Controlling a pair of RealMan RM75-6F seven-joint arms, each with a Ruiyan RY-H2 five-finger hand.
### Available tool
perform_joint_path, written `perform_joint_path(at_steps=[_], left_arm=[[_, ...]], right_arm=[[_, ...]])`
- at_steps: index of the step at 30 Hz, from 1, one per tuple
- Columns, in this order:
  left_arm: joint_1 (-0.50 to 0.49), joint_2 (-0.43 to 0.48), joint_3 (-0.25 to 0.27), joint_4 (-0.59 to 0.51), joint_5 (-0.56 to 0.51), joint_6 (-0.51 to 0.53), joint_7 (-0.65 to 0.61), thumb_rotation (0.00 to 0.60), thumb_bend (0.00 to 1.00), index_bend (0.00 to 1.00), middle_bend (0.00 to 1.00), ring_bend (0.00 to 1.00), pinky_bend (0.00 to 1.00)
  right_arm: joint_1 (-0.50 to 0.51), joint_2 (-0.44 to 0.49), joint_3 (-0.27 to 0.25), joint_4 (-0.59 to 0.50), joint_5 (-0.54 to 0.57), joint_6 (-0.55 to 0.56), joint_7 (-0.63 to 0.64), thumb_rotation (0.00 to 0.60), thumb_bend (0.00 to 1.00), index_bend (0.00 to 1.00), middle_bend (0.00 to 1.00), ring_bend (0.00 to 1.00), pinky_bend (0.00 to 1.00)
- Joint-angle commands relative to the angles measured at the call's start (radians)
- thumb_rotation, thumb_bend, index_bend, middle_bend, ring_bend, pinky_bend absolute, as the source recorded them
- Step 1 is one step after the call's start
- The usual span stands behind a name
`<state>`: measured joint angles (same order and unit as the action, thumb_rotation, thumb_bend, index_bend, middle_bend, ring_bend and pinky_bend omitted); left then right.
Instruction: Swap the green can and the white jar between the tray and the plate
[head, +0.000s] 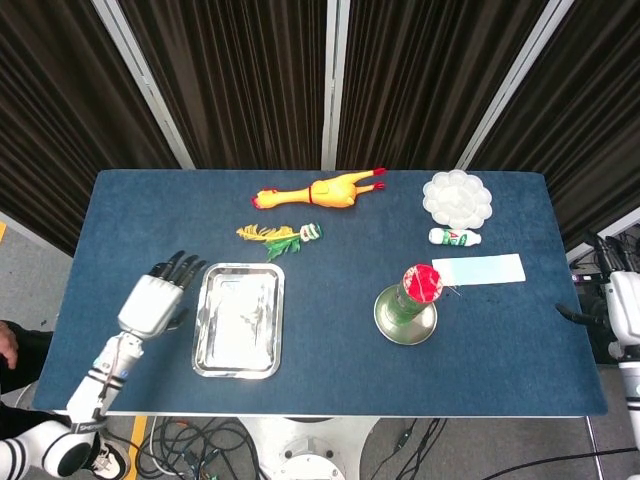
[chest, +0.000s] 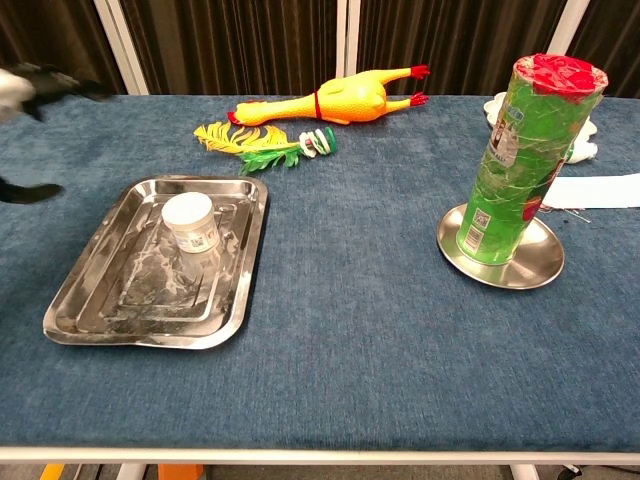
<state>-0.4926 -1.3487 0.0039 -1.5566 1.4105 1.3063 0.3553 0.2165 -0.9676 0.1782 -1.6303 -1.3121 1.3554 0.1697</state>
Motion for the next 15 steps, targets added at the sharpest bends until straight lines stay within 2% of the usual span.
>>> perform_joint_path(at_steps=[1, 5, 9, 12, 15], left_arm=[[0.185, 0.034, 0.030, 0.012, -0.015, 0.227, -0.013, 0.600, 0.23, 0.10, 0.09, 0.05, 0.26], [0.274, 0.028, 0.039, 0.085, -0.043, 0.283, -0.117, 0.600, 0.23, 0.10, 0.09, 0.05, 0.23], [0.325, 0.038, 0.039, 0.128, -0.042, 0.300, -0.227, 0.600, 0.22, 0.10, 0.10, 0.05, 0.23], [0.343, 0.037, 0.046, 0.141, -0.022, 0.300, -0.253, 0.600, 0.21, 0.11, 0.10, 0.05, 0.23], [0.352, 0.031, 0.044, 0.152, -0.009, 0.298, -0.260, 0.600, 0.20, 0.11, 0.10, 0.05, 0.23]], right_arm=[[-0.074, -0.064, -0.055, 0.064, -0.047, 0.088, 0.003, 0.600, 0.01, 0.00, 0.07, 0.00, 0.10], [-0.137, -0.166, -0.116, 0.162, -0.111, 0.155, 0.045, 0.600, 0.00, 0.00, 0.00, 0.00, 0.01], [-0.172, -0.260, -0.172, 0.247, -0.177, 0.185, 0.036, 0.600, 0.01, 0.00, 0.00, 0.00, 0.00], [-0.175, -0.286, -0.187, 0.255, -0.204, 0.186, -0.008, 0.600, 0.01, 0.00, 0.00, 0.00, 0.00], [-0.176, -0.296, -0.180, 0.241, -0.206, 0.191, -0.036, 0.600, 0.01, 0.00, 0.00, 0.00, 0.00]])
